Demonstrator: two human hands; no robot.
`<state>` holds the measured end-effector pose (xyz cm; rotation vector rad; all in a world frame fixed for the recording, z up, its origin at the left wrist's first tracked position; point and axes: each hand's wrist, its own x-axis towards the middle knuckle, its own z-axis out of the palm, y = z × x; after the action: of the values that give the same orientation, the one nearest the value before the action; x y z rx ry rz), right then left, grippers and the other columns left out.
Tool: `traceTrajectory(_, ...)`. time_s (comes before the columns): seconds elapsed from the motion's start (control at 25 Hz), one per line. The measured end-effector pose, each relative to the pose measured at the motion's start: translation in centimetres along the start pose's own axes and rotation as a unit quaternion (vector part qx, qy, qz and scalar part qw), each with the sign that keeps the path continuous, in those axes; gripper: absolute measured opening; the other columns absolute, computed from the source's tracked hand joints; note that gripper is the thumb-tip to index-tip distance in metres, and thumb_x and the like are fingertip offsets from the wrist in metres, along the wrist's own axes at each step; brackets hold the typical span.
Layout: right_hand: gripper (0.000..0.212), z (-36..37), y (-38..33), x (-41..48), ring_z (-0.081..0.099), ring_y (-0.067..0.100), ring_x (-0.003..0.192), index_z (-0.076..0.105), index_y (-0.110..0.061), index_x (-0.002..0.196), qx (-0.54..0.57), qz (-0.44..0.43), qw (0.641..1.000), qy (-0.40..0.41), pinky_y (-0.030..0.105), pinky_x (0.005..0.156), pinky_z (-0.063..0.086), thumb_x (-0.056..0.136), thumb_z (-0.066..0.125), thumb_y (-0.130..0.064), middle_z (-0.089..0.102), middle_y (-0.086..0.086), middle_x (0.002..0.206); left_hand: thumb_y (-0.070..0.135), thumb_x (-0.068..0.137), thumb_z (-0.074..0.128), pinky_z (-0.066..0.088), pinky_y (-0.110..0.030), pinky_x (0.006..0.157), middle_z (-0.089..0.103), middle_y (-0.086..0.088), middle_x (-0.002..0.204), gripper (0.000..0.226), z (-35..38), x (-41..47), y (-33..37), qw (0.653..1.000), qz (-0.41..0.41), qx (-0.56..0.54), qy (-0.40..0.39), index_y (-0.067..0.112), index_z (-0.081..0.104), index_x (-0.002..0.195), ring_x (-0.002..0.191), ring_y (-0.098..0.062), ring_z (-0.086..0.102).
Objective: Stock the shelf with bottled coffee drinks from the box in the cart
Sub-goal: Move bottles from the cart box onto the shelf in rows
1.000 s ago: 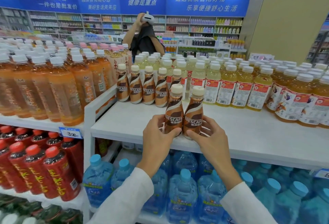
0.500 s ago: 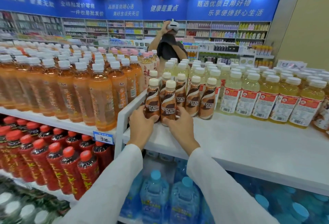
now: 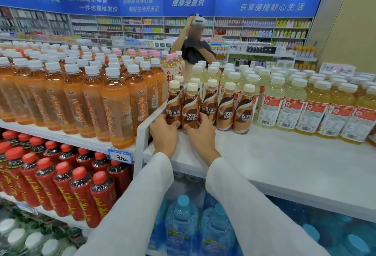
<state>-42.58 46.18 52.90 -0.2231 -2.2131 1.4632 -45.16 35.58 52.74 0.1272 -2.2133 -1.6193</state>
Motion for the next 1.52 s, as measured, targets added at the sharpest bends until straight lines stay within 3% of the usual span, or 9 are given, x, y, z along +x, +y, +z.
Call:
traceTrajectory(0.16, 0.06, 0.4, 0.0, 0.1, 0.057, 0.024, 0.124, 0.054, -0.016, 0.139, -0.022, -0.004, 1.0, 0.007, 0.047, 0.108, 0.047, 0.084, 0.078, -0.022, 0.064, 0.003, 0.132, 0.022, 0.086, 0.08, 0.049, -0.046, 0.108, 0.074, -0.007, 0.123, 0.043, 0.0, 0.0, 0.2, 1.0, 0.01, 0.005, 0.009, 0.014, 0.072, 0.127, 0.117, -0.029, 0.066)
traceTrajectory(0.48, 0.068, 0.9, 0.1, 0.5, 0.047, 0.025, 0.137, 0.042, -0.016, 0.15, -0.051, 0.004, 0.999, 0.003, 0.047, 0.115, 0.04, 0.091, 0.074, -0.026, 0.054, 0.005, 0.147, 0.026, 0.087, 0.08, 0.047, -0.05, 0.11, 0.071, -0.009, 0.129, 0.048, 0.1, 0.3, 0.2, 1.0, -0.008, 0.012, 0.009, 0.011, 0.068, 0.131, 0.123, -0.032, 0.063)
traceTrajectory(1.0, 0.071, 1.2, 0.5, 1.1, 0.042, 0.025, 0.142, 0.033, -0.017, 0.155, -0.063, 0.009, 0.998, -0.005, 0.044, 0.119, 0.037, 0.095, 0.07, -0.025, 0.046, 0.005, 0.153, 0.028, 0.091, 0.077, 0.044, -0.052, 0.113, 0.066, -0.01, 0.137, 0.052, 0.2, 0.4, -0.1, 1.0, 0.0, 0.016, 0.01, 0.01, 0.063, 0.138, 0.129, -0.032, 0.059)
traceTrajectory(1.32, 0.083, 0.3, 0.3, 0.6, 0.029, 0.027, 0.15, 0.019, -0.012, 0.161, -0.058, 0.017, 0.997, -0.037, 0.042, 0.123, 0.028, 0.096, 0.069, -0.027, 0.033, 0.007, 0.163, 0.032, 0.088, 0.079, 0.048, -0.051, 0.107, 0.071, -0.012, 0.125, 0.047, -0.3, 0.0, -0.4, 0.999, 0.017, 0.048, -0.001, 0.007, 0.069, 0.127, 0.121, -0.033, 0.062)
traceTrajectory(1.44, 0.065, -1.6, 0.6, -0.9, 0.039, 0.028, 0.144, 0.039, -0.009, 0.152, -0.07, -0.011, 0.997, -0.038, 0.044, 0.118, 0.035, 0.096, 0.068, -0.026, 0.044, 0.009, 0.155, 0.032, 0.089, 0.078, 0.048, -0.046, 0.108, 0.072, -0.011, 0.125, 0.048, -1.2, -1.2, -0.5, 0.998, 0.028, 0.056, -0.009, 0.007, 0.068, 0.128, 0.121, -0.03, 0.063)
traceTrajectory(1.52, 0.063, -3.2, 0.8, -2.5, 0.041, 0.026, 0.143, 0.04, -0.011, 0.152, -0.084, -0.009, 0.995, -0.048, 0.044, 0.118, 0.036, 0.097, 0.066, -0.028, 0.044, 0.007, 0.156, 0.033, 0.092, 0.075, 0.047, -0.042, 0.11, 0.068, -0.01, 0.133, 0.052, -1.9, -2.5, -0.5, 0.997, 0.029, 0.077, -0.016, 0.007, 0.063, 0.135, 0.125, -0.028, 0.06)
